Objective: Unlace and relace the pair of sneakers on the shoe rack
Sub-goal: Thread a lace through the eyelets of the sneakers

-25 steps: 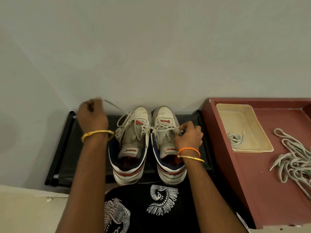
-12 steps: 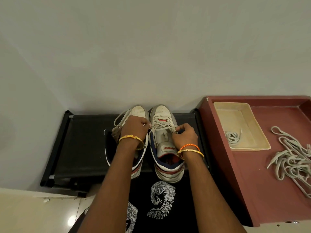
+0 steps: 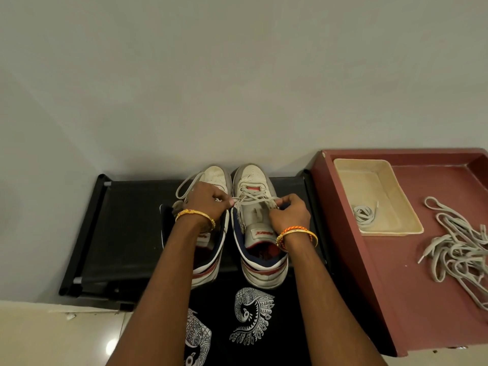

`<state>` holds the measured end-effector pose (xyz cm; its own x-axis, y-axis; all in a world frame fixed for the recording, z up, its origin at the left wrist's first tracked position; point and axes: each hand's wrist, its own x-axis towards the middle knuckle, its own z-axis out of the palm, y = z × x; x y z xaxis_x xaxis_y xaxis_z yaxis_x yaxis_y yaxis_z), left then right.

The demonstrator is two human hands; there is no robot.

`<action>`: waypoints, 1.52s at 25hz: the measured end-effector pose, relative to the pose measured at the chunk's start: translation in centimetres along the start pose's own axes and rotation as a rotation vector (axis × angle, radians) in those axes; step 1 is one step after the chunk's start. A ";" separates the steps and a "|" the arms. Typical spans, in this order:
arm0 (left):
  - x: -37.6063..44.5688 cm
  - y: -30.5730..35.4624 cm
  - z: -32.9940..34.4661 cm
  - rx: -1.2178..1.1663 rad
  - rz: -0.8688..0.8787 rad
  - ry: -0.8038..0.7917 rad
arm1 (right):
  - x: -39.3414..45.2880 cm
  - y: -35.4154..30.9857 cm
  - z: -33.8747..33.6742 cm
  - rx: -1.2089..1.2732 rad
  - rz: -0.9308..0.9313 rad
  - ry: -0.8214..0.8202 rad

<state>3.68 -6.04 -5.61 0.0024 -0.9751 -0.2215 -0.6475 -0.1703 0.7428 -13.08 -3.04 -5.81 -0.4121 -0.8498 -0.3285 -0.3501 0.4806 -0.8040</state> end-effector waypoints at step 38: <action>2.7 1.4 1.9 0.441 -0.033 -0.074 | 1.0 -1.1 -1.6 0.213 -0.005 0.036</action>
<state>1.33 -8.60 -6.36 -0.0157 -0.9548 -0.2968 -0.9112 -0.1086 0.3975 -14.44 -4.05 -4.42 -0.4421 -0.8420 -0.3092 -0.1683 0.4164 -0.8934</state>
